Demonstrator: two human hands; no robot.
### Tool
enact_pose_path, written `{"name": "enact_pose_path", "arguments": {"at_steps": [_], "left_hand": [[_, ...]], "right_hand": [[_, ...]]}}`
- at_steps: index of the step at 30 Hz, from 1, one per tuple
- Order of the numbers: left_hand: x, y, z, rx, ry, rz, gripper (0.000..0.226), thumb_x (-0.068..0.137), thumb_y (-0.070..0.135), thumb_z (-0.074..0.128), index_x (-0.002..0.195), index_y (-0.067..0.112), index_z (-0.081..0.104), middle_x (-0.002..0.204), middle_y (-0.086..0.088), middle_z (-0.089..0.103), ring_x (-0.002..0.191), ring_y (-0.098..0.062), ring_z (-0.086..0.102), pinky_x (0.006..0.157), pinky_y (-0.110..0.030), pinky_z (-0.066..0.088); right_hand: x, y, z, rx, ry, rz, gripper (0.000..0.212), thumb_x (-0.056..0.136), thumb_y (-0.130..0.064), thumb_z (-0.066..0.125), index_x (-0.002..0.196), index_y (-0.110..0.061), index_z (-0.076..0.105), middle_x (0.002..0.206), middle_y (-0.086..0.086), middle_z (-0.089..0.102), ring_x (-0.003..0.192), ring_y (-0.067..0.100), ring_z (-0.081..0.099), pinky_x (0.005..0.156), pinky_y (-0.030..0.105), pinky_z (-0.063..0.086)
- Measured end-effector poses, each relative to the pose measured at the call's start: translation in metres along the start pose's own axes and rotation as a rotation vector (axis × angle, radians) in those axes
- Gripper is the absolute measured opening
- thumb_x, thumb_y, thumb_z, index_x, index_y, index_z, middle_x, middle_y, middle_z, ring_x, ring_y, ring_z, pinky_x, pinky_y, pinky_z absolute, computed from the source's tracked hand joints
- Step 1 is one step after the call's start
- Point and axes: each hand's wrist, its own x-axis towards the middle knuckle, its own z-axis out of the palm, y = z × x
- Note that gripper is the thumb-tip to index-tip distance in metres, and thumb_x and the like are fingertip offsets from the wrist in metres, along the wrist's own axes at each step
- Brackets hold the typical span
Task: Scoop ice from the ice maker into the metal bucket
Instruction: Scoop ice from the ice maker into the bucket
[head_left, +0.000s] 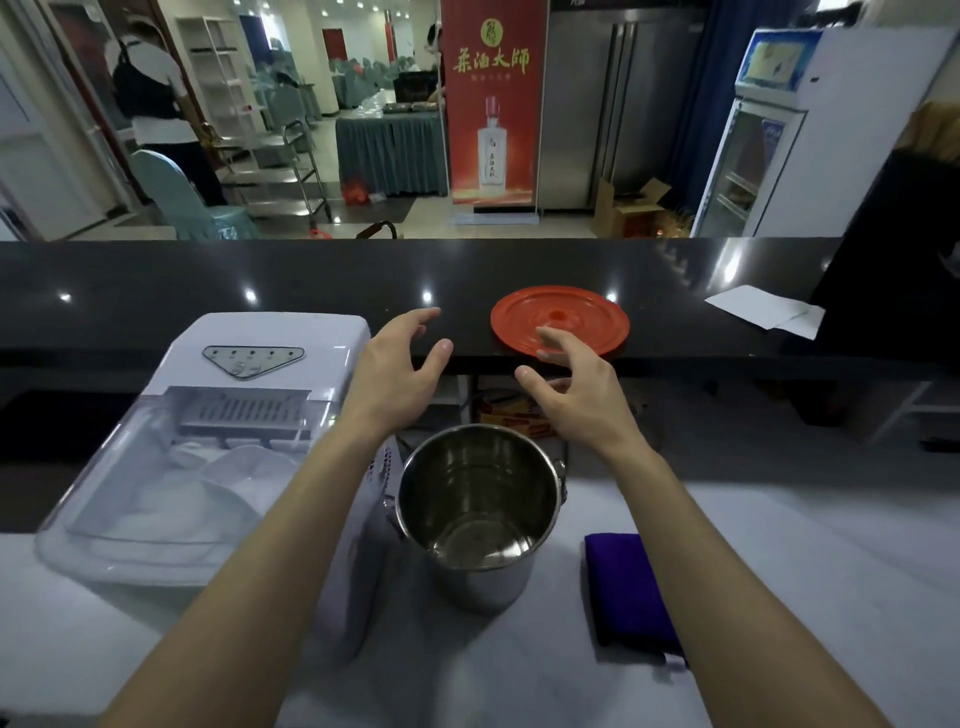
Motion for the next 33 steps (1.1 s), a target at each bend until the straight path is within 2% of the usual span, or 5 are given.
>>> {"name": "enact_pose_path", "arguments": {"at_steps": [10, 14, 25, 29, 33], "left_hand": [[-0.047, -0.052, -0.103, 0.008, -0.002, 0.157, 0.041, 0.106, 0.032, 0.066, 0.145, 0.021, 0.063, 0.142, 0.007, 0.067, 0.127, -0.009, 0.061, 0.104, -0.024, 0.050], [-0.069, -0.080, -0.138, 0.009, -0.023, 0.145, 0.041, 0.106, 0.030, 0.067, 0.146, 0.020, 0.064, 0.142, 0.005, 0.067, 0.127, -0.012, 0.061, 0.112, -0.037, 0.050], [-0.118, -0.167, -0.183, 0.221, 0.095, 0.103, 0.042, 0.101, 0.038, 0.070, 0.140, 0.023, 0.066, 0.159, 0.001, 0.052, 0.149, -0.021, 0.043, 0.126, -0.048, 0.036], [-0.125, -0.180, -0.183, 0.258, 0.080, 0.049, 0.043, 0.103, 0.050, 0.062, 0.141, 0.030, 0.064, 0.166, 0.001, 0.045, 0.154, -0.021, 0.037, 0.126, -0.048, 0.035], [-0.128, -0.180, -0.181, 0.217, 0.119, 0.017, 0.043, 0.102, 0.047, 0.061, 0.140, 0.029, 0.067, 0.161, 0.000, 0.051, 0.151, -0.021, 0.040, 0.123, -0.047, 0.041]], "right_hand": [[-0.069, -0.075, 0.089, 0.006, 0.077, 0.038, 0.057, 0.097, -0.038, 0.075, 0.149, -0.022, 0.057, 0.143, -0.010, 0.063, 0.127, -0.001, 0.061, 0.098, 0.027, 0.058], [-0.097, -0.095, 0.128, -0.029, 0.077, 0.071, 0.055, 0.097, -0.038, 0.075, 0.146, -0.021, 0.060, 0.139, -0.005, 0.066, 0.124, 0.001, 0.062, 0.101, 0.032, 0.058], [-0.132, -0.138, 0.184, 0.020, -0.172, 0.193, 0.077, 0.091, -0.066, 0.071, 0.155, -0.039, 0.039, 0.132, -0.036, 0.055, 0.109, -0.021, 0.055, 0.090, 0.011, 0.042], [-0.133, -0.143, 0.197, 0.057, -0.158, 0.177, 0.068, 0.089, -0.070, 0.070, 0.147, -0.052, 0.040, 0.139, -0.024, 0.059, 0.127, 0.003, 0.058, 0.107, 0.041, 0.051], [-0.133, -0.144, 0.203, 0.018, -0.127, 0.150, 0.067, 0.093, -0.065, 0.066, 0.151, -0.050, 0.037, 0.141, -0.021, 0.059, 0.131, 0.009, 0.057, 0.108, 0.047, 0.049]]}}
